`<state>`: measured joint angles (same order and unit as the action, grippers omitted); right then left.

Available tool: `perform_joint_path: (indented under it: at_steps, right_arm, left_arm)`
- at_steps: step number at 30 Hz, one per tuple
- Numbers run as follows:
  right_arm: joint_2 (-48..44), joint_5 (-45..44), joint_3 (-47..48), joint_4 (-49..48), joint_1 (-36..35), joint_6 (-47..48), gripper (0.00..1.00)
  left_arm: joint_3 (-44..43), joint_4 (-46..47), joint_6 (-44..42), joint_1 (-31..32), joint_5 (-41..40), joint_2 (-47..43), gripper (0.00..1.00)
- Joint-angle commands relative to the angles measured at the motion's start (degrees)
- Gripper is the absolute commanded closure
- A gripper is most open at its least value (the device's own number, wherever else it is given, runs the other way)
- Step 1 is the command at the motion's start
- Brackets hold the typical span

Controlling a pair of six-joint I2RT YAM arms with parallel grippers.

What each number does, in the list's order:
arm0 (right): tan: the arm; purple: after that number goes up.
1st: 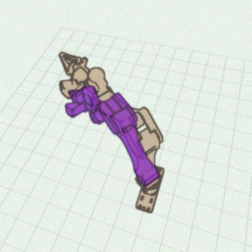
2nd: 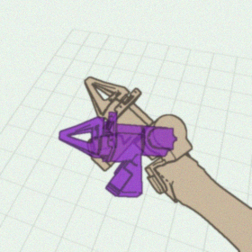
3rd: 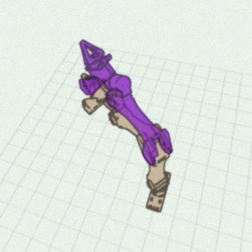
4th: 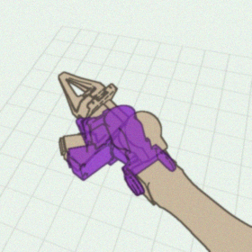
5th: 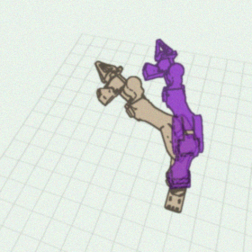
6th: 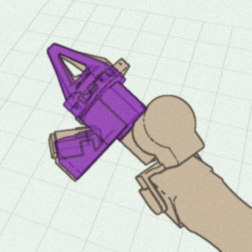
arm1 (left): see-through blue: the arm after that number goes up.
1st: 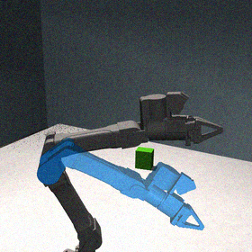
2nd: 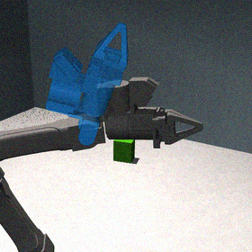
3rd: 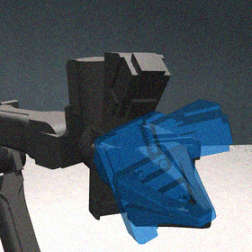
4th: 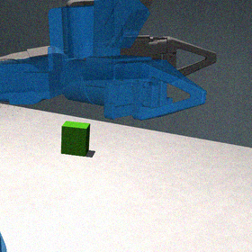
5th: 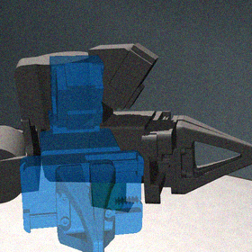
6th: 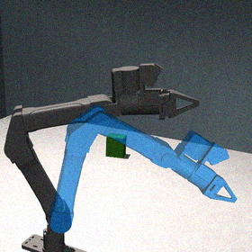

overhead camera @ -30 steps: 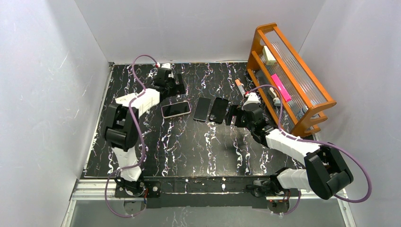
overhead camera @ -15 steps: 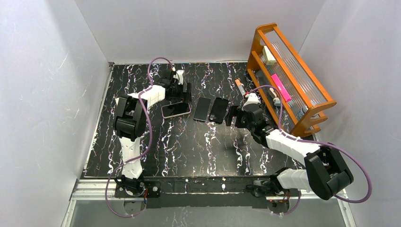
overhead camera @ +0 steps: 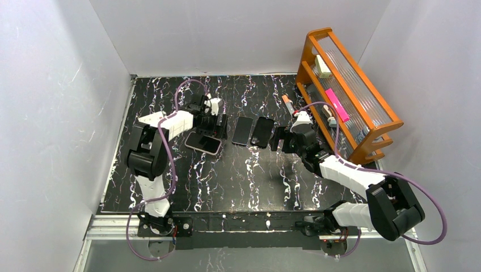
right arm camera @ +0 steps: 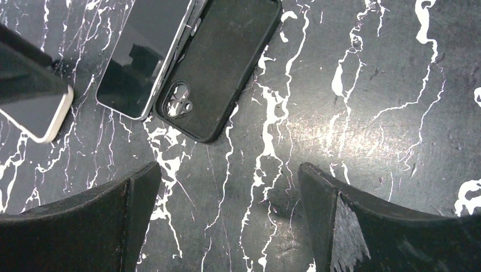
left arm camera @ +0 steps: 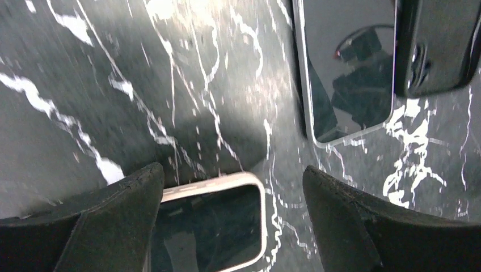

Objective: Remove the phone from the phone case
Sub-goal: Move the phone to the center of the board.

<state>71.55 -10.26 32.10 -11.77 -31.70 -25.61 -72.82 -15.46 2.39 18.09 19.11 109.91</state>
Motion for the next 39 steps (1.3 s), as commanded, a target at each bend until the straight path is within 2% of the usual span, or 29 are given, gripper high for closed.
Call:
perform_joint_path:
  at_steps: [1, 10, 14, 18, 22, 25, 28, 33, 39]
  right_arm:
    - [-2.56, 0.37, 0.11, -1.2, 0.28, 0.12, 0.01]
    - [-3.99, 1.04, -0.32, -0.37, 0.32, -0.15, 0.01]
    - [-4.33, 0.96, -0.49, -0.21, 0.28, -0.06, 0.01]
    - [-4.56, 0.66, -0.49, -0.1, 0.32, 0.12, 0.01]
    - [-4.36, 0.91, -0.64, -0.26, 0.25, 0.18, 0.01]
    - [-4.07, 1.03, -0.68, -0.36, 0.27, 0.25, 0.01]
    - [-3.92, 0.95, -0.81, -0.61, 0.28, 0.45, 0.01]
    - [-3.85, 0.68, -1.2, -1.21, 0.33, 0.73, 0.01]
    - [-2.91, 1.37, -1.0, -1.61, 0.34, 0.8, 0.01]
  left_arm:
    - [7.56, -8.46, 1.55, 0.02, -0.77, -7.17, 0.11]
    - [15.6, -7.17, 15.75, 0.25, -16.32, -20.64, 0.1]
    - [18.79, -7.28, 25.99, 0.2, -27.72, -28.43, 0.03]
    - [22.96, -9.29, 36.92, 0.22, -33.23, -35.17, 0.02]
    - [25.05, -10.48, 43.98, 0.08, -35.47, -39.8, 0.02]
    - [23.75, -10.19, 43.81, -0.22, -33.79, -39.56, 0.02]
    - [21.06, -14.76, 46.93, -0.23, -36.5, -36.56, 0.02]
    - [17.08, -25.42, 57.95, -0.21, -44.95, -30.68, 0.02]
    - [17.09, -23.35, 63.24, 0.08, -43.72, -28.23, 0.02]
